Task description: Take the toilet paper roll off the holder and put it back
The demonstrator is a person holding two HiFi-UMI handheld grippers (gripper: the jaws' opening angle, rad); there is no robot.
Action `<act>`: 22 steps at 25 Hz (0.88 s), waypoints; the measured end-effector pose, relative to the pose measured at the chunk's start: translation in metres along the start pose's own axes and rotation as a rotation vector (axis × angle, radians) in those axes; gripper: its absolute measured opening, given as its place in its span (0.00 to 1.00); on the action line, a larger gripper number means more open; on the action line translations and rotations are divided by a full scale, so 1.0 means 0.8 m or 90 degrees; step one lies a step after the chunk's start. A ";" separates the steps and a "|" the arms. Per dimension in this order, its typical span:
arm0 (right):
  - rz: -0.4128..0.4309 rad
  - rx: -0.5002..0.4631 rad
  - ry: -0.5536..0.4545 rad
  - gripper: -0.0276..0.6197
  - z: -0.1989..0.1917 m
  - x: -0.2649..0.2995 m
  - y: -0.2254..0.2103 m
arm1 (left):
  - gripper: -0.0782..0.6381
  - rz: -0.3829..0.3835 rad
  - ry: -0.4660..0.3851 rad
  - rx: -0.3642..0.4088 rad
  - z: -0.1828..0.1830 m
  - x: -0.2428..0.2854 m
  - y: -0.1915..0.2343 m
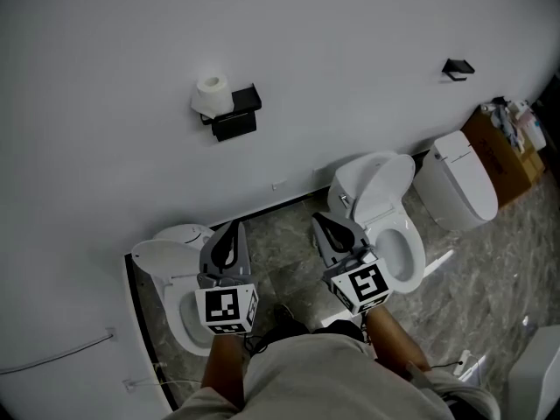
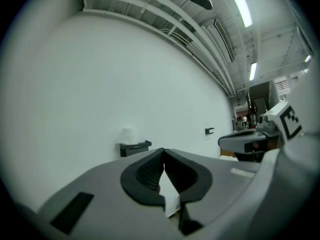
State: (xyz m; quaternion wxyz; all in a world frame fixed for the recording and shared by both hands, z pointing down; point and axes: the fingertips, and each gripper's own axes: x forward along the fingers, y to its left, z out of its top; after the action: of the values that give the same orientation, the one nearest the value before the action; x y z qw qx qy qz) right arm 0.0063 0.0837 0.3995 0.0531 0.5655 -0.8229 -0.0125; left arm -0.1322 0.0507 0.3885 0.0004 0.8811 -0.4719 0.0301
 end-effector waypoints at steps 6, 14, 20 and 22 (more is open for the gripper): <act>-0.010 -0.018 -0.014 0.05 0.013 0.047 0.007 | 0.12 -0.014 0.005 -0.024 -0.007 0.030 0.043; 0.005 -0.022 -0.011 0.05 0.006 0.096 -0.004 | 0.12 -0.013 -0.012 -0.026 0.003 0.079 0.080; 0.011 -0.020 -0.019 0.05 0.003 0.143 -0.029 | 0.12 -0.002 -0.010 -0.017 0.009 0.125 0.105; 0.016 -0.018 -0.023 0.05 0.004 0.160 -0.040 | 0.12 0.009 -0.014 -0.010 0.016 0.142 0.116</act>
State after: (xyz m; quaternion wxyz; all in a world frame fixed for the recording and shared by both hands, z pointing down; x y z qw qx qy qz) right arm -0.0094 -0.0472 0.4029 0.0464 0.5544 -0.8303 -0.0333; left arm -0.1458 -0.0960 0.3791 0.0023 0.8780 -0.4783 0.0166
